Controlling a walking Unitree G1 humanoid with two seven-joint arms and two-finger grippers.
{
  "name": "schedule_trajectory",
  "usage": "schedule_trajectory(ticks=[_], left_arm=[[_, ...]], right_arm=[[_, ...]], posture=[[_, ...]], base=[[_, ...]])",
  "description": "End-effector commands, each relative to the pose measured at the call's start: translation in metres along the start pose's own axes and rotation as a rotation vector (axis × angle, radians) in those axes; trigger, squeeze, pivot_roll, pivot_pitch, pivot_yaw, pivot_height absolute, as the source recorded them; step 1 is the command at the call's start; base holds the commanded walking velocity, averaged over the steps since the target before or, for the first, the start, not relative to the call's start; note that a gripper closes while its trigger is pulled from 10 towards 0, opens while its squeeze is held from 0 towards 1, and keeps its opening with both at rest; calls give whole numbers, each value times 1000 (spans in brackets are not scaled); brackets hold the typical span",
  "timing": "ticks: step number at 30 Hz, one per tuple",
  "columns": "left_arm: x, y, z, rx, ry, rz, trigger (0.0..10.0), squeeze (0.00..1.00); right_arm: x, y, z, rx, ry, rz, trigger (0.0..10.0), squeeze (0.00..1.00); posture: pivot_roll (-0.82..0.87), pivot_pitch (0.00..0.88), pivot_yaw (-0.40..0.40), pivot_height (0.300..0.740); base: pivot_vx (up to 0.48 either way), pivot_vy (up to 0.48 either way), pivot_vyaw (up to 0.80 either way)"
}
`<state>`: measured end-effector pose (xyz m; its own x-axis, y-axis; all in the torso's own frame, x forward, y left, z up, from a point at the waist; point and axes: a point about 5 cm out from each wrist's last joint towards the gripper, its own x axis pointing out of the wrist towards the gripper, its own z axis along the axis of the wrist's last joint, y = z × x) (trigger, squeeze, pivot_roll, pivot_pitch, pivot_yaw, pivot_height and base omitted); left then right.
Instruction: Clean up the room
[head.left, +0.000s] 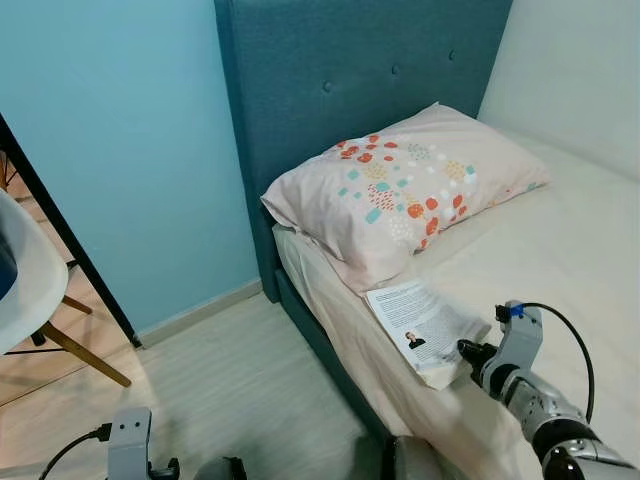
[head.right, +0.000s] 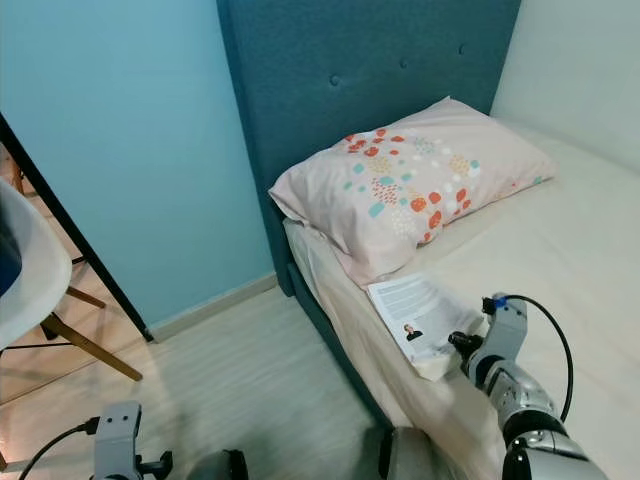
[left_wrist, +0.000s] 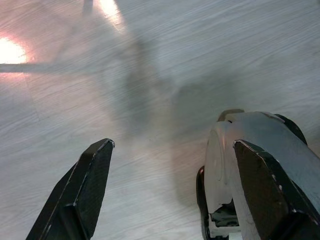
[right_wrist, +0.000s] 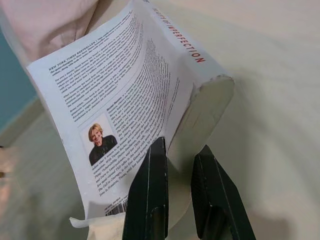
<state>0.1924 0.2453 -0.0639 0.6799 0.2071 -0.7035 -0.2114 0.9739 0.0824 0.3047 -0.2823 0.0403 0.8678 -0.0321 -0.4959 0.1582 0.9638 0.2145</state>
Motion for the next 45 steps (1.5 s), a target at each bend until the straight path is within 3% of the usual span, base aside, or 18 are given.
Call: schedule_trajectory(ticks=[1,12,17,19,20,21,22,23,24,26,29,37,40,42,43,44,45], left_arm=[[-2,7,-5,32,11,5,10000,0],[-3,7,-7,41,16,-2,10000,0],[-3,7,-7,41,12,-5,10000,0],[-3,8,-6,45,9,-5,10000,0],[-3,8,-6,45,9,-5,10000,0],[-3,9,-6,47,9,-5,10000,0],[-3,9,-6,49,9,-5,10000,0],[-3,9,-6,49,9,-5,10000,0],[-3,9,-6,49,7,-6,10000,0],[-3,7,-5,46,6,-9,10000,0],[-2,6,-5,44,6,-11,10000,0],[-3,5,-6,42,10,-14,10000,0],[-3,5,-7,38,14,-12,10000,0],[-3,5,-7,27,15,-8,10000,0],[-3,5,-8,17,23,3,10000,0],[-3,5,-8,17,23,3,10000,0],[-2,5,-9,6,33,12,10000,0]], right_arm=[[-3,-9,-1,-87,38,-34,10000,0],[-3,-4,-1,-191,77,81,10000,0],[-6,-12,-3,-250,98,62,10000,0],[-9,-22,8,-408,77,-14,10000,8],[-9,-22,8,-408,77,-14,10000,8],[-9,-24,13,-461,58,-39,10000,114],[-9,-25,18,-482,32,-64,10000,435],[-9,-25,18,-482,32,-64,10000,435],[-9,-25,22,-486,14,-77,10000,757],[-9,-25,24,-465,-4,-93,10000,957],[-9,-25,22,-457,2,-94,10000,961],[-14,-38,15,-456,32,-186,10000,957],[-20,-52,17,-420,18,-278,10000,937],[-22,-56,19,-341,-22,-306,10000,898],[-20,-50,18,-263,-57,-270,10000,0],[-20,-50,18,-263,-57,-270,10000,0],[-17,-44,17,-199,-84,-226,10000,0]], posture=[[-24,84,5,571],[-24,80,1,571],[-15,81,0,571],[-18,82,4,571],[-18,82,4,571],[-19,84,6,571],[-20,85,7,571],[-20,85,7,571],[-19,86,7,571],[-19,87,8,571],[-19,87,8,571],[-26,86,7,571],[-31,85,3,571],[-38,83,2,571],[-46,79,0,571],[-46,79,0,571],[-50,74,-1,571]], base=[[0,0,0],[0,0,0],[0,0,0],[0,0,0],[0,0,0],[0,0,0],[0,0,0],[0,0,0],[0,0,0],[0,0,0],[0,0,0],[0,0,0],[0,0,0],[0,0,0],[0,0,0],[0,0,0],[0,0,0]])
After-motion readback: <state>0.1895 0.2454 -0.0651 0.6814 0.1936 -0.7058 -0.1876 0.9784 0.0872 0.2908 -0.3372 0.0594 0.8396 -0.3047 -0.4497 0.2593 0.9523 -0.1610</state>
